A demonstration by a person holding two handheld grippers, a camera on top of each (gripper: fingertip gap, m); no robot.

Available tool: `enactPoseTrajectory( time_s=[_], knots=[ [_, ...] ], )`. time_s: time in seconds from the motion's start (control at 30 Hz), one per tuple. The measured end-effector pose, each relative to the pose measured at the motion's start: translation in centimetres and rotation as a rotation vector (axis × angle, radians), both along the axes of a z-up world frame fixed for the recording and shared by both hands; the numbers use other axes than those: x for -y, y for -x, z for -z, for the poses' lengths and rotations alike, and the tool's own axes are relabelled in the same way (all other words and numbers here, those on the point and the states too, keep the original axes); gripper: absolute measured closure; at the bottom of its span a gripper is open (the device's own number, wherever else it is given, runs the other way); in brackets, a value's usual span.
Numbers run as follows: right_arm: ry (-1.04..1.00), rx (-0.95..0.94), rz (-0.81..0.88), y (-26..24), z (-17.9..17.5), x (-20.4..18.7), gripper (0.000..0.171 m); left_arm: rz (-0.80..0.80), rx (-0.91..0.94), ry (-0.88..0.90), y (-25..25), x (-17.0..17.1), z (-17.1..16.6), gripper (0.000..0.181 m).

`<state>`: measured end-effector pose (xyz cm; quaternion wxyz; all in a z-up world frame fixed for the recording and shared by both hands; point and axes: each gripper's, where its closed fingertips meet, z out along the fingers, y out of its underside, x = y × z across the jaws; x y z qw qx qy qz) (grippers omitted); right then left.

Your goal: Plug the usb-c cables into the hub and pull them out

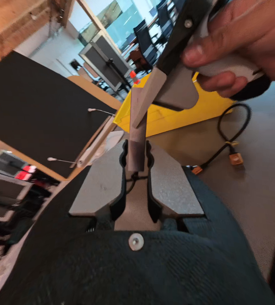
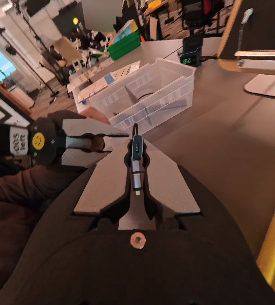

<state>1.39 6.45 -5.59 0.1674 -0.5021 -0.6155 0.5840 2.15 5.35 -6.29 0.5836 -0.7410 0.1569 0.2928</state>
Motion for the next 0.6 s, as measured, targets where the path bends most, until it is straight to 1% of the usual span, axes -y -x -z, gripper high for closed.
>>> enactPoseTrajectory(
  time_s=[0.03,0.13,0.17,0.27,0.33,0.4,0.5,0.6],
  knots=[
    [0.025,0.004,0.015,0.1,0.0,-0.7,0.165,-0.038,-0.064,0.006,0.3,0.1,-0.1,0.155],
    [0.125,-0.008,0.031,0.0,-0.3,-2.2,0.165,-0.133,-0.271,0.012,1.0,1.0,-1.4,0.143],
    [0.158,-0.013,0.030,-0.2,-0.5,-2.5,0.164,-0.154,-0.314,0.015,1.3,1.5,-1.9,0.140],
    [0.268,-0.025,-0.008,-0.9,-1.6,-2.8,0.164,-0.159,-0.305,0.058,2.0,2.7,-2.0,0.137],
    [0.328,-0.029,-0.039,-1.4,-2.2,-2.8,0.164,-0.172,-0.360,0.081,2.9,3.1,-1.7,0.135],
    [0.372,-0.018,-0.072,-1.8,-2.4,-2.8,0.164,-0.187,-0.512,0.067,3.3,3.2,-2.0,0.135],
    [0.491,-0.003,-0.133,-2.5,-2.9,-3.0,0.164,-0.171,-0.834,0.047,2.3,2.8,-1.9,0.142],
    [0.590,0.025,-0.189,-2.8,-2.8,-2.9,0.165,-0.122,-1.005,-0.006,0.4,1.5,-1.1,0.136]
  ],
)
